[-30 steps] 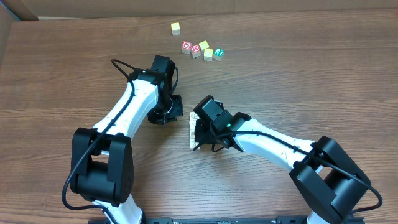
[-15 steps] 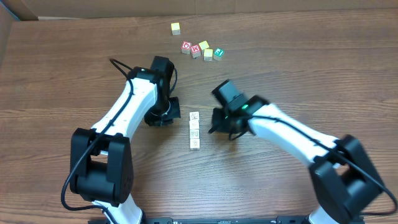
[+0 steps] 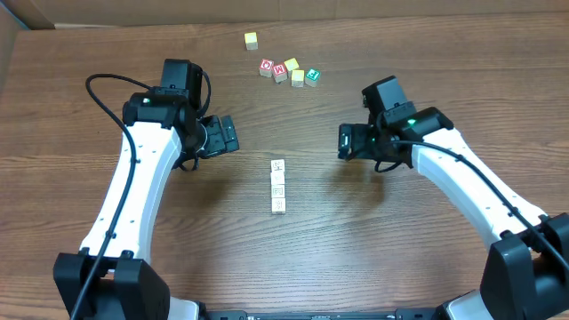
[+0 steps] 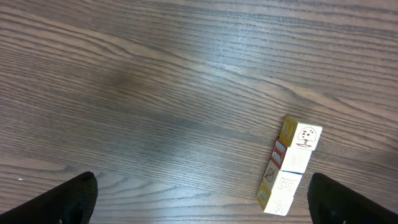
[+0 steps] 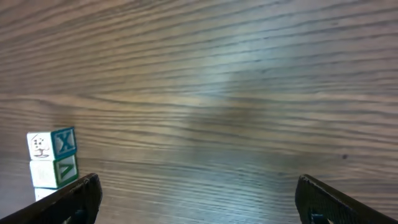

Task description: Flip 4 blocks

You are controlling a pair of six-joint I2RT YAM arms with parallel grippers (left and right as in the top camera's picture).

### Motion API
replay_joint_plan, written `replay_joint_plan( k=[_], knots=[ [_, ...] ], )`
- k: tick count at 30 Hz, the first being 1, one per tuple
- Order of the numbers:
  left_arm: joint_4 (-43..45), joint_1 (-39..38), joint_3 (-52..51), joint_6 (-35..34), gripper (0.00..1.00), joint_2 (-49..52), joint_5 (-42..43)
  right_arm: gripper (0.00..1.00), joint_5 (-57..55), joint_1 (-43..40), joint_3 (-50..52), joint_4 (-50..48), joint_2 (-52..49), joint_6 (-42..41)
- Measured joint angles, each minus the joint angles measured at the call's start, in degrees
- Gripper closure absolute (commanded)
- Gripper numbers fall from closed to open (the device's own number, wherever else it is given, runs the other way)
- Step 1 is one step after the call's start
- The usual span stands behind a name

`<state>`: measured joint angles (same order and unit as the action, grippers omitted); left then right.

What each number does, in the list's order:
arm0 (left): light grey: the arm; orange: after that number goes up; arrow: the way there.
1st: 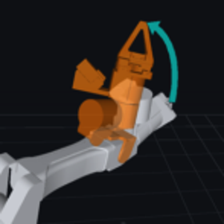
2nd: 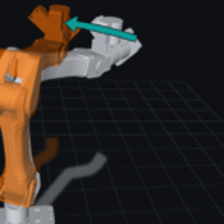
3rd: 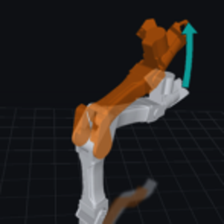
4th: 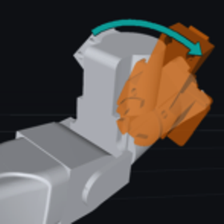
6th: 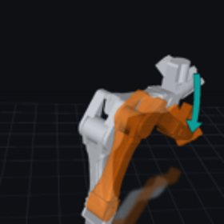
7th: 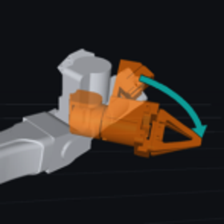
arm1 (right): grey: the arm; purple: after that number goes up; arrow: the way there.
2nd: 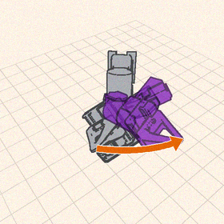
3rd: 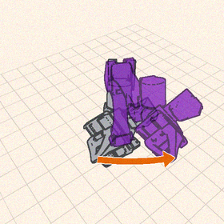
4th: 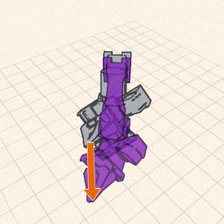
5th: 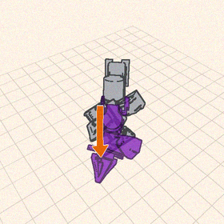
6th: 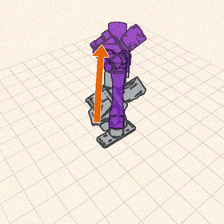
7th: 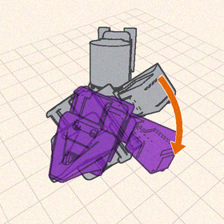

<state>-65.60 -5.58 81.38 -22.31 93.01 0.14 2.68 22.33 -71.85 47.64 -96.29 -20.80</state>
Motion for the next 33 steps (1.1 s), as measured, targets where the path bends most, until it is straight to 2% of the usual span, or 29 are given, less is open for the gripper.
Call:
replay_joint_plan(
  k=[33],
  knots=[
    [0.0,0.0,0.0,0.0,0.0,0.1,0.0,0.0,-0.1,-0.1,0.0,0.0,0.0,0.9]
  ],
)
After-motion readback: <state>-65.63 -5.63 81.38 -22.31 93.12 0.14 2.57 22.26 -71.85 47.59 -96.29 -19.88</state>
